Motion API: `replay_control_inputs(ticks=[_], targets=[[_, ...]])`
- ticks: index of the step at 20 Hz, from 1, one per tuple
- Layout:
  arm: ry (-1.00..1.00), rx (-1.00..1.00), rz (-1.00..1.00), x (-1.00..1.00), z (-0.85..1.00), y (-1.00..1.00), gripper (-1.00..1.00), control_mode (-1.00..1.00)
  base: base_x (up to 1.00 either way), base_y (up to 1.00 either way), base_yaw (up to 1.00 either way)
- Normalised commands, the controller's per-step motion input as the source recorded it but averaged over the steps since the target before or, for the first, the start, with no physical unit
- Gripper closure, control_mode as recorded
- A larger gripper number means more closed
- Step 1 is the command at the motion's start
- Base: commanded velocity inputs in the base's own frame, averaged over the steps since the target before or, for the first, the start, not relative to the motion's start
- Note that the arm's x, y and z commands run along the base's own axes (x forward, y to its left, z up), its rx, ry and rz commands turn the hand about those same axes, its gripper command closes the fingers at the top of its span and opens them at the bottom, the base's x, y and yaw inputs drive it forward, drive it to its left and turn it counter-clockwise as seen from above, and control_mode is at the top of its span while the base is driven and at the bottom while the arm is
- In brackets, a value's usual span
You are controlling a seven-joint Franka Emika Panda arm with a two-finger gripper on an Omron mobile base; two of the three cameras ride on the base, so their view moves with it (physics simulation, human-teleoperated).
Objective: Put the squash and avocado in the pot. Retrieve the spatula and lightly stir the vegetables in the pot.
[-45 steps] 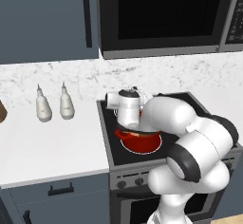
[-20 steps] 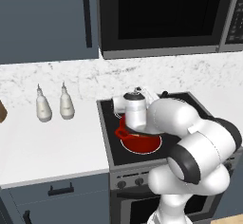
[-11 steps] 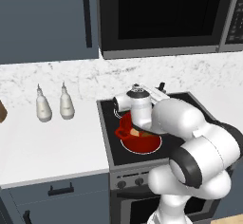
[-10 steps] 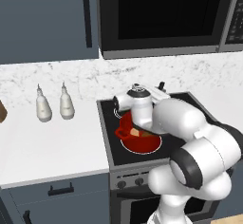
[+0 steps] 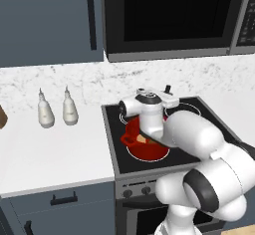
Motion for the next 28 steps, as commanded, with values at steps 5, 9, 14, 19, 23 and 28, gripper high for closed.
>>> replay_control_inputs(ticks=[5,9,14,19,23,28], targets=[[-0.11,0.0,0.07,0.0,-0.14,0.11,1.0,-1.0,0.0,0.0,0.0],[-0.15,0.0,0.07,0.0,-0.27,0.28,1.0,-1.0,0.0,0.0,0.0],[-0.02,0.0,0.07,0.0,-0.12,0.14,1.0,-1.0,0.0,0.0,0.0],[0.0,-0.02,0.09,0.0,-0.38,0.14,1.0,-1.0,0.0,0.0,0.0],[-0.13,-0.05,0.08,0.0,-0.46,0.02,1.0,-1.0,0.0,0.0,0.0],[-0.39,-0.07,0.16,0.0,-0.06,0.0,1.0,-1.0,0.0,0.0,0.0]])
